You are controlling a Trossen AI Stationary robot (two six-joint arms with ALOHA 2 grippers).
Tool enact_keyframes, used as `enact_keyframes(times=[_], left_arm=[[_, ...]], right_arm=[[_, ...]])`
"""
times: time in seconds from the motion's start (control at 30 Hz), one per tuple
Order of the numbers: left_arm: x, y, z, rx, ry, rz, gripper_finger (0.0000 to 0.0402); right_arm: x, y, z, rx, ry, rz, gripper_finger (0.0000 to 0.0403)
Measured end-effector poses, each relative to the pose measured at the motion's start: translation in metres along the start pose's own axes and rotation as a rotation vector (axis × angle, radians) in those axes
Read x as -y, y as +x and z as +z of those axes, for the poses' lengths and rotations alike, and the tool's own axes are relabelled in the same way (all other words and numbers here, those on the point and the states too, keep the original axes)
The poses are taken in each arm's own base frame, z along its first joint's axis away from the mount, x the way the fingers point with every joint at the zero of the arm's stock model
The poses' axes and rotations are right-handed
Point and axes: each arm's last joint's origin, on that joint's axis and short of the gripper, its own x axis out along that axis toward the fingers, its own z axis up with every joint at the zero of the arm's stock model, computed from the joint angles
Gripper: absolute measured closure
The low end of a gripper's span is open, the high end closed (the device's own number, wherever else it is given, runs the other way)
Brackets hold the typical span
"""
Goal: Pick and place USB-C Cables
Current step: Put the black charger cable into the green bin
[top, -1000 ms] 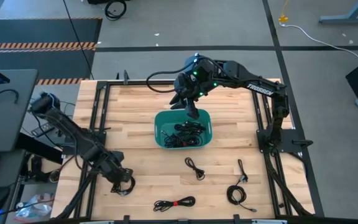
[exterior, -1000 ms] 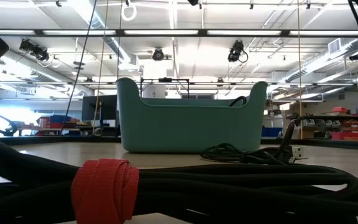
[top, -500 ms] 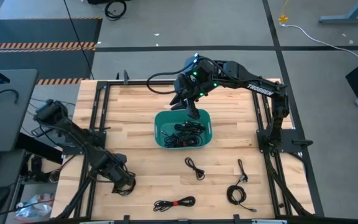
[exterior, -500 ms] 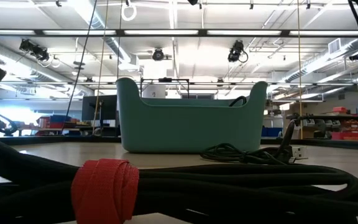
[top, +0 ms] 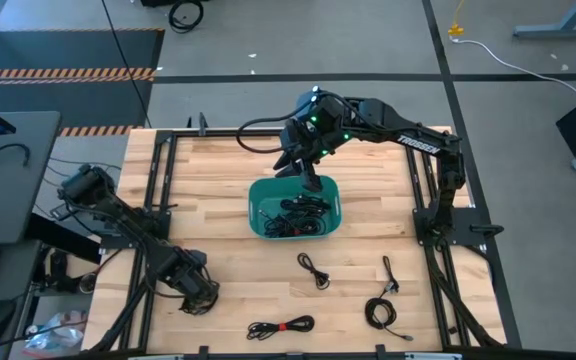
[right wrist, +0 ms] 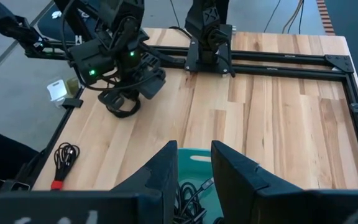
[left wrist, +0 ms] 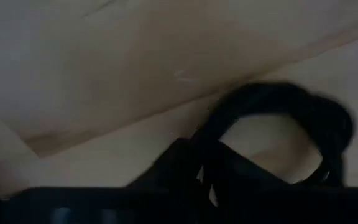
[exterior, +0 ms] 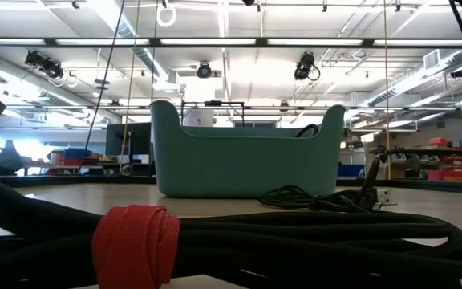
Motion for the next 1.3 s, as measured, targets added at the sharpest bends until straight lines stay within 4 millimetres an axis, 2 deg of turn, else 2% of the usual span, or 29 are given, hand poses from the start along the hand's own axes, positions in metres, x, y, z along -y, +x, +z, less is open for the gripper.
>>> enact_keyframes(times=[0.03, 0.23, 0.33, 0.4, 0.53, 0.7, 0.8, 0.93, 1.1, 1.2, 1.3], left_arm=[[0.0, 0.0, 0.0, 0.002, 0.001, 0.003, 0.0362], [0.003, -0.002, 0.004, 0.002, 0.045, 0.001, 0.0364], [0.01, -0.011, 0.011, 0.038, 0.08, -0.051, 0.0364], [0.018, -0.023, 0.019, 0.082, 0.098, -0.121, 0.0364], [0.029, -0.056, 0.036, 0.231, 0.159, -0.205, 0.0364], [0.035, -0.113, 0.065, 0.424, 0.243, -0.214, 0.0364], [0.041, -0.154, 0.082, 0.525, 0.322, -0.198, 0.0364], [0.05, -0.205, 0.108, 0.675, 0.456, -0.181, 0.0364], [0.055, -0.25, 0.147, 0.844, 0.562, -0.121, 0.0364], [0.057, -0.263, 0.169, 0.881, 0.598, -0.086, 0.0364], [0.065, -0.265, 0.188, 0.869, 0.658, -0.125, 0.0364]], right_arm=[[0.0, 0.0, 0.0, -0.001, 0.0, 0.0, 0.03], [-0.001, -0.002, 0.0, 0.0, 0.001, 0.0, 0.0304], [-0.006, -0.016, 0.003, 0.035, -0.014, -0.009, 0.031], [-0.008, -0.031, 0.006, 0.073, -0.025, -0.031, 0.0314], [-0.014, -0.064, 0.009, 0.139, -0.042, -0.115, 0.0326], [-0.025, -0.104, 0.009, 0.214, -0.059, -0.162, 0.0376], [-0.029, -0.118, 0.008, 0.239, -0.065, -0.189, 0.0396], [-0.033, -0.129, 0.007, 0.254, -0.062, -0.232, 0.0392], [-0.034, -0.133, 0.006, 0.254, -0.061, -0.245, 0.0398], [-0.034, -0.133, 0.006, 0.254, -0.06, -0.247, 0.0398], [-0.033, -0.132, 0.006, 0.252, -0.061, -0.247, 0.0399]])
